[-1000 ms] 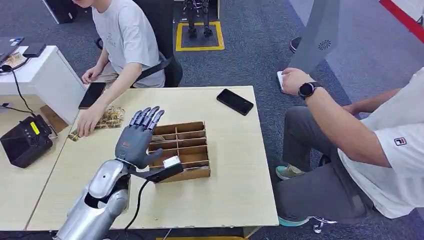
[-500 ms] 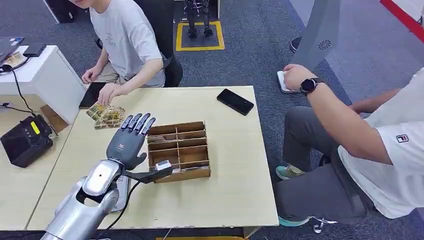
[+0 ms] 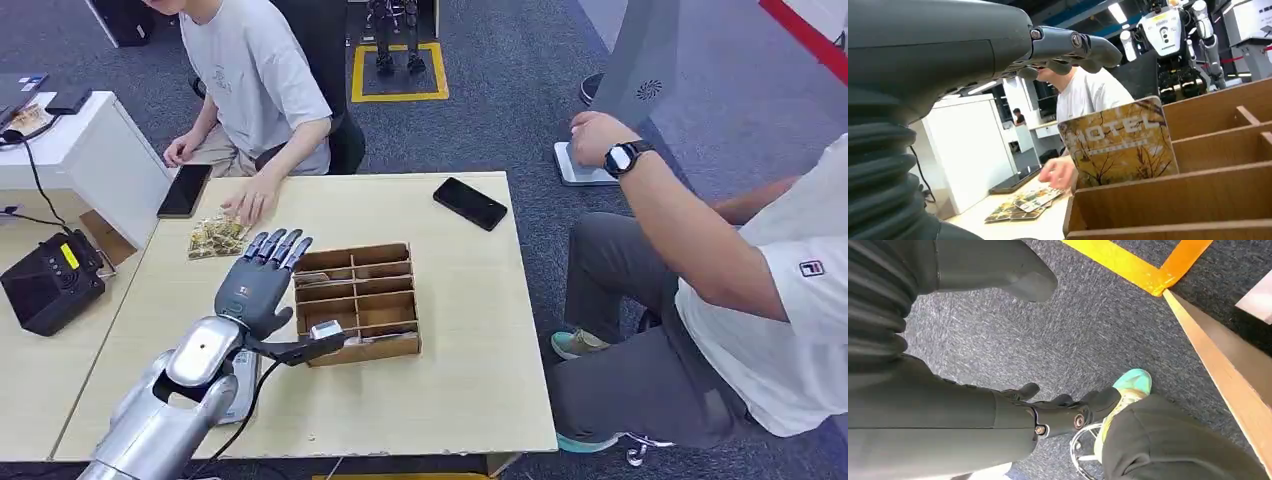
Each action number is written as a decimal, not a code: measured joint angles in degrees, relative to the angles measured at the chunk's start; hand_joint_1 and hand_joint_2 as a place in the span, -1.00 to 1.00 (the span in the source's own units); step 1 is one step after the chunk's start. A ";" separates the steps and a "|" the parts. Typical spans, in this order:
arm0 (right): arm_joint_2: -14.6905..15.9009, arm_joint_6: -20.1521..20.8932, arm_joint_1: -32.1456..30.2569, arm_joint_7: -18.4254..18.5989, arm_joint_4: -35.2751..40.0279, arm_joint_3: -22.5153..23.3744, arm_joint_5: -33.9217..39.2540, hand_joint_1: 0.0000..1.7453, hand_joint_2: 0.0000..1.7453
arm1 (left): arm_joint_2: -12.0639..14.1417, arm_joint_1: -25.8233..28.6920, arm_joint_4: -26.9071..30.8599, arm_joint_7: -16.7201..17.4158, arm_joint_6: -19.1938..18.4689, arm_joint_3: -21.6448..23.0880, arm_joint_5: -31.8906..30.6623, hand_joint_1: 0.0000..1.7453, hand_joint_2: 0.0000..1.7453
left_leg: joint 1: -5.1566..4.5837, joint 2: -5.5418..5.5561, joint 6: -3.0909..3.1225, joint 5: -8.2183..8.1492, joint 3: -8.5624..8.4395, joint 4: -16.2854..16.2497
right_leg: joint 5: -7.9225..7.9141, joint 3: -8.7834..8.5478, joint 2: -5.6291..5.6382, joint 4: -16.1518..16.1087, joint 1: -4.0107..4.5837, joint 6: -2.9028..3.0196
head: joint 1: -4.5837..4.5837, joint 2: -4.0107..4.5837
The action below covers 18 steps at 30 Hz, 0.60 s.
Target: Pass the card to the sensor for recognition and then transmit it.
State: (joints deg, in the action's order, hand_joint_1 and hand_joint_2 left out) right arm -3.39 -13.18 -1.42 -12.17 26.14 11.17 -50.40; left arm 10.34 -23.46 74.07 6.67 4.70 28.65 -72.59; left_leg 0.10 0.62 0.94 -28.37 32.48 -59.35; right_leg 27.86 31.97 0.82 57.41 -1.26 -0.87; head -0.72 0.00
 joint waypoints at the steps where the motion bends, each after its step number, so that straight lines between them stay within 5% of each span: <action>1: 0.00 -0.02 0.00 0.02 0.00 -0.02 0.00 -1.00 1.00 | 0.00 -0.09 0.00 -0.02 -0.13 0.00 0.04 -1.00 1.00 | 0.00 0.00 0.00 0.00 0.00 0.00 | 0.00 0.00 0.00 0.00 0.00 0.00 | 0.00 0.00; 18: 0.07 -0.04 0.05 0.20 -0.26 -1.09 0.59 -1.00 1.00 | 0.04 -2.94 0.00 -0.74 -2.93 -0.02 6.03 -1.00 1.00 | 0.00 0.01 0.00 0.01 0.00 0.00 | -0.01 -0.01 0.00 0.01 0.00 0.01 | 0.00 0.00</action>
State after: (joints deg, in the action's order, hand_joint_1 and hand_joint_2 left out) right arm -3.32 -13.22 -1.37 -11.98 25.88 10.08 -49.81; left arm 10.38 -26.40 74.07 5.92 1.77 28.63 -66.55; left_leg 0.10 0.63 0.94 -28.37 32.48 -59.35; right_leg 27.85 31.96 0.82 57.41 -1.26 -0.87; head -0.72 0.00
